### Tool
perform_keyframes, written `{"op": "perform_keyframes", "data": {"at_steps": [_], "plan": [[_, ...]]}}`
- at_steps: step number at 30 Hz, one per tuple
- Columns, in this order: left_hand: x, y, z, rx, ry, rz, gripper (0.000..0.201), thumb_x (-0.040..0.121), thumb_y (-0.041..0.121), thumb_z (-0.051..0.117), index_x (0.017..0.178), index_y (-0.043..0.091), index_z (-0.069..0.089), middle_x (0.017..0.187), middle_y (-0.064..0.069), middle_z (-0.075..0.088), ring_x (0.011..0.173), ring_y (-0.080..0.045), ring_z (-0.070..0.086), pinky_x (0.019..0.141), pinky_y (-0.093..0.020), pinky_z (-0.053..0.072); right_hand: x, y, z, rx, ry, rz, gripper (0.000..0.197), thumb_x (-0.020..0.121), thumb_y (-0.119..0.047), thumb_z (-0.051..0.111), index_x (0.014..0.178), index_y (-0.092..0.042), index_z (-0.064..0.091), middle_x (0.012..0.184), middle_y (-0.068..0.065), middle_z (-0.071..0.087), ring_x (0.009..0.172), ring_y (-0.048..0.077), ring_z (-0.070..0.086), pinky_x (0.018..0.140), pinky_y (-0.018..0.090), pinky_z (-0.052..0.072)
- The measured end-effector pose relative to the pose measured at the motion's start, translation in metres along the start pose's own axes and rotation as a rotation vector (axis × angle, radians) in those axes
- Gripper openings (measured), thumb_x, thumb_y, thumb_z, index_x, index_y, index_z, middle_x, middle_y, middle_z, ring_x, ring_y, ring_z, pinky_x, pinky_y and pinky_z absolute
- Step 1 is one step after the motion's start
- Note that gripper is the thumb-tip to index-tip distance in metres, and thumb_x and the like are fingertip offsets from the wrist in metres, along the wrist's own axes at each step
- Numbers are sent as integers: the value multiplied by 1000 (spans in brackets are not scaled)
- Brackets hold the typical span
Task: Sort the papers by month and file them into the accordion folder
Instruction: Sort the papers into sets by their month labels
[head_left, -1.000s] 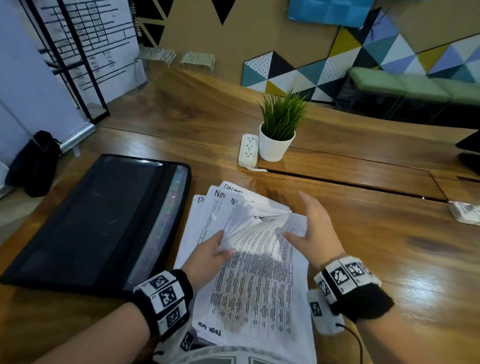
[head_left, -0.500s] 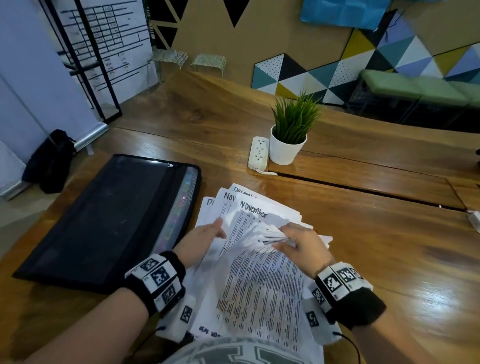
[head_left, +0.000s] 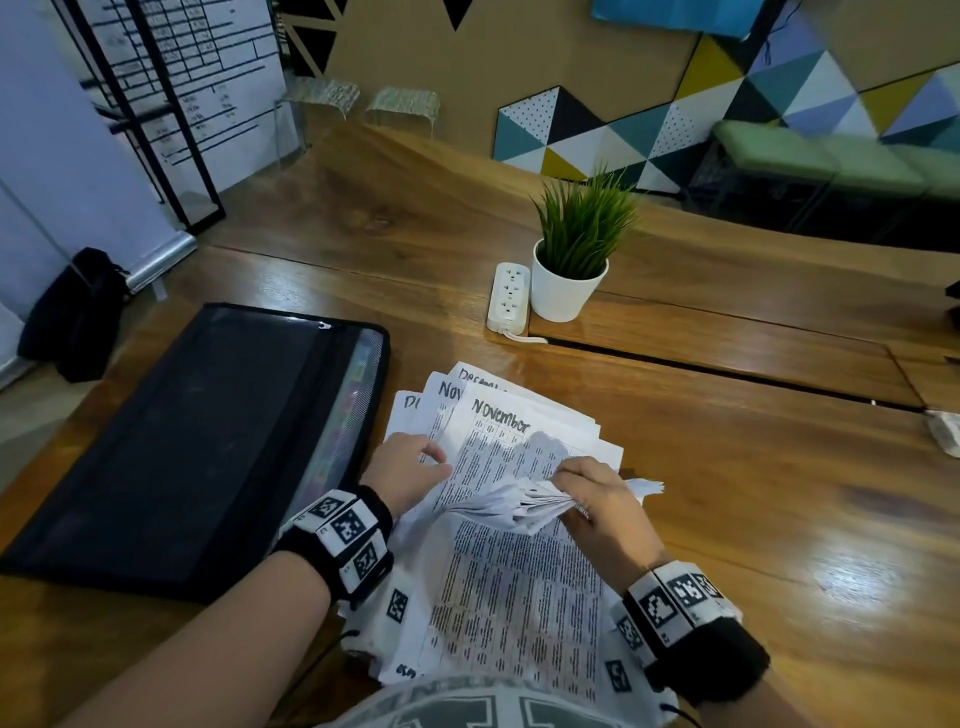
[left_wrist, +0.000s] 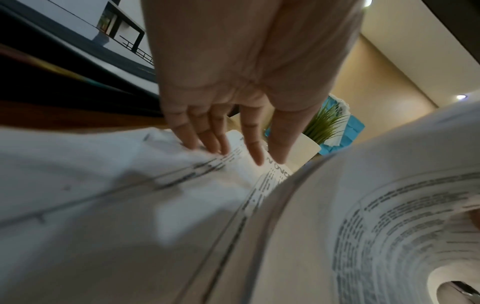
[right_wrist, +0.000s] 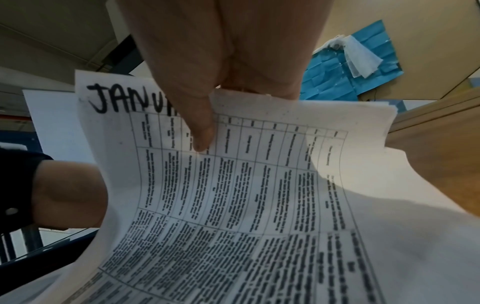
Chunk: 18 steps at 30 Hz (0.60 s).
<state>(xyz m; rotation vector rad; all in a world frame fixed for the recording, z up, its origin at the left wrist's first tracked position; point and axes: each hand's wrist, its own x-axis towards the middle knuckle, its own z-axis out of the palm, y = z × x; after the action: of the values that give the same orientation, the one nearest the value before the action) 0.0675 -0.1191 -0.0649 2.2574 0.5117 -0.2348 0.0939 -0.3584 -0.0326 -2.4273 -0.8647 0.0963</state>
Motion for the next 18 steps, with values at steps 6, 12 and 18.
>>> {"op": "perform_keyframes", "data": {"at_steps": [6, 12, 18], "plan": [[5, 6, 0, 40, 123, -88, 55, 86, 26, 63, 134, 6, 46, 136, -12, 50, 123, -27, 49, 99, -36, 41, 3, 0, 2, 54, -6, 34, 33, 69, 9, 67, 97, -8, 70, 102, 5, 65, 98, 27, 58, 86, 41, 48], [6, 10, -4, -79, 146, -18, 38, 88, 15, 61, 124, 15, 50, 125, -6, 57, 109, -19, 55, 91, -26, 43, 4, 1, 3, 55, -15, 90, 30, 70, 10, 64, 92, -9, 69, 128, 12, 51, 119, 29, 46, 98, 39, 40], [-15, 13, -6, -350, -82, 232, 49, 87, 8, 62, 121, 36, 42, 85, 4, 63, 79, -7, 60, 77, -21, 47, 8, 0, -5, 45, 65, 2, 25, 69, 4, 73, 86, -15, 72, 147, 6, 26, 137, 25, 21, 109, 41, 15]]}}
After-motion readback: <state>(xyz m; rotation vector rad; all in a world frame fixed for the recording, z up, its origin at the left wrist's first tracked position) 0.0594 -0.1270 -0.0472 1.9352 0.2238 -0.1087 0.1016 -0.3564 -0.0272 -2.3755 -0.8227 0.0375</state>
